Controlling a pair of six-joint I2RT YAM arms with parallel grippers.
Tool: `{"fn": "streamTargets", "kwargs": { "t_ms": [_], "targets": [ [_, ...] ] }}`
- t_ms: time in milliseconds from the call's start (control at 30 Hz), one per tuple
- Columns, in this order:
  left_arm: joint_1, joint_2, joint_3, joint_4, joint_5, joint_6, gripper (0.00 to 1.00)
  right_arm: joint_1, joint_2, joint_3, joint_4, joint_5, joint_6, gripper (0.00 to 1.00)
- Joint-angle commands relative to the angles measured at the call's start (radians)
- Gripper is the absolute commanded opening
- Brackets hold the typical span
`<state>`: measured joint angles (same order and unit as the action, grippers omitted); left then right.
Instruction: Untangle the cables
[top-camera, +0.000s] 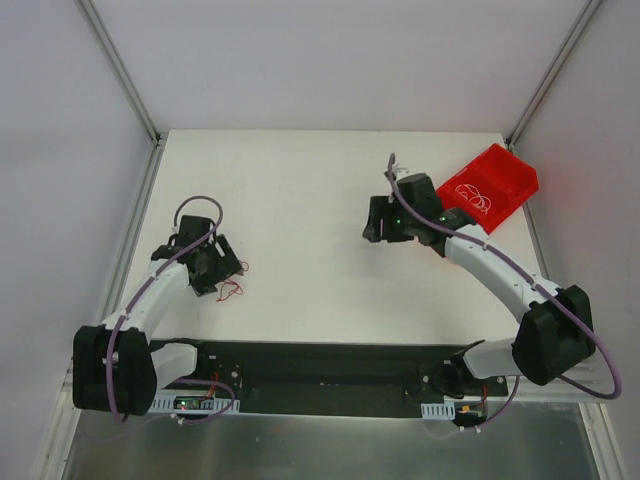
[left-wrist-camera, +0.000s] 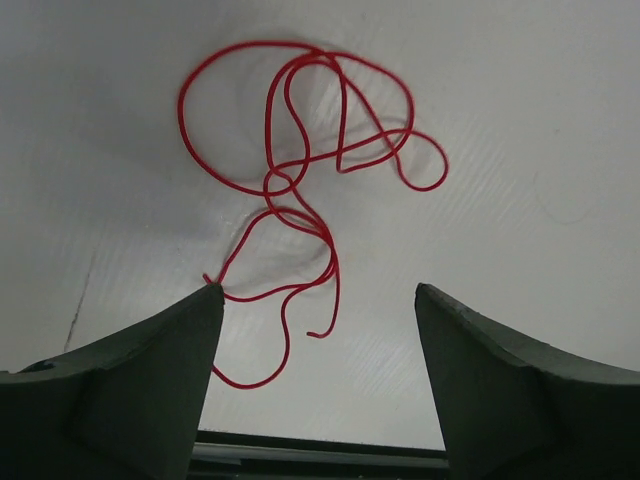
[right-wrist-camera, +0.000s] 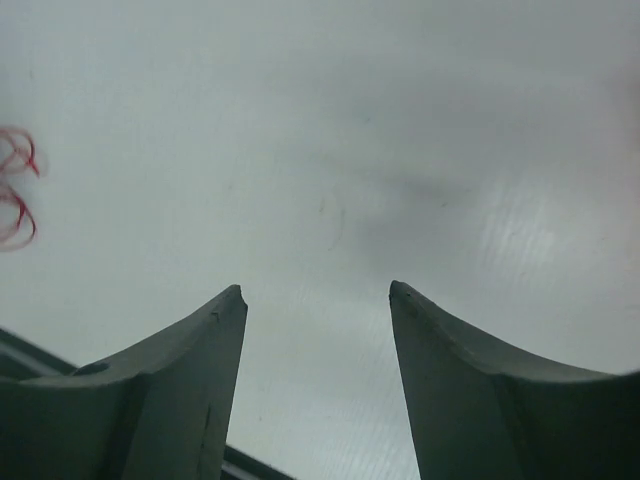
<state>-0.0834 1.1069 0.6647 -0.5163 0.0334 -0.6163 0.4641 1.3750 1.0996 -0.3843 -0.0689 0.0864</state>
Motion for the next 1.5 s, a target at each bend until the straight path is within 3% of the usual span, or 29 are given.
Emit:
{"fn": "streamTargets", "kwargs": {
  "t_ms": [0, 133, 333, 433, 567, 667, 800, 933, 1033, 1233, 1467],
  "targets": [
    [0.004, 0.080, -0.069, 0.105, 0.131, -0.048, 0.73, 0.103, -0.065, -0.078, 0.084, -0.075, -0.002, 0.63],
    [-0.074, 0.131, -0.114, 0.231, 0.221, -0.108, 0.59, 0.127, -0.125, -0.156, 0.090, -0.089, 0.019, 0.63],
    [-0.396, 0.246, -0.024, 0.475, 0.310, -0.232, 0.57, 0.117, -0.229, -0.248, 0.062, -0.013, 0.000, 0.66],
    [-0.460, 0.266, 0.039, 0.498, 0.324, -0.215, 0.57, 0.097, -0.237, -0.268, 0.052, -0.026, -0.001, 0.67],
    [-0.461, 0.182, 0.023, 0.487, 0.290, -0.155, 0.80, 0.093, -0.232, -0.276, 0.047, -0.048, 0.003, 0.68],
    [-0.454, 0.093, 0.003, 0.434, 0.231, -0.108, 0.85, 0.096, -0.186, -0.282, 0.108, -0.126, 0.015, 0.67],
    [-0.386, -0.020, -0.037, 0.340, 0.163, -0.083, 0.76, 0.183, -0.053, -0.222, 0.176, -0.249, 0.003, 0.66],
    [-0.250, -0.091, -0.109, 0.299, 0.200, -0.083, 0.63, 0.257, 0.119, -0.144, 0.226, -0.287, 0.071, 0.63],
    [-0.185, -0.078, -0.146, 0.299, 0.269, -0.063, 0.68, 0.283, 0.202, -0.133, 0.307, -0.313, 0.108, 0.62],
    [-0.184, 0.025, -0.155, 0.309, 0.332, -0.040, 0.64, 0.352, 0.325, -0.090, 0.372, -0.332, 0.108, 0.59],
    [-0.202, 0.117, -0.165, 0.317, 0.335, -0.016, 0.48, 0.406, 0.363, -0.078, 0.412, -0.289, 0.130, 0.56]
  ]
}}
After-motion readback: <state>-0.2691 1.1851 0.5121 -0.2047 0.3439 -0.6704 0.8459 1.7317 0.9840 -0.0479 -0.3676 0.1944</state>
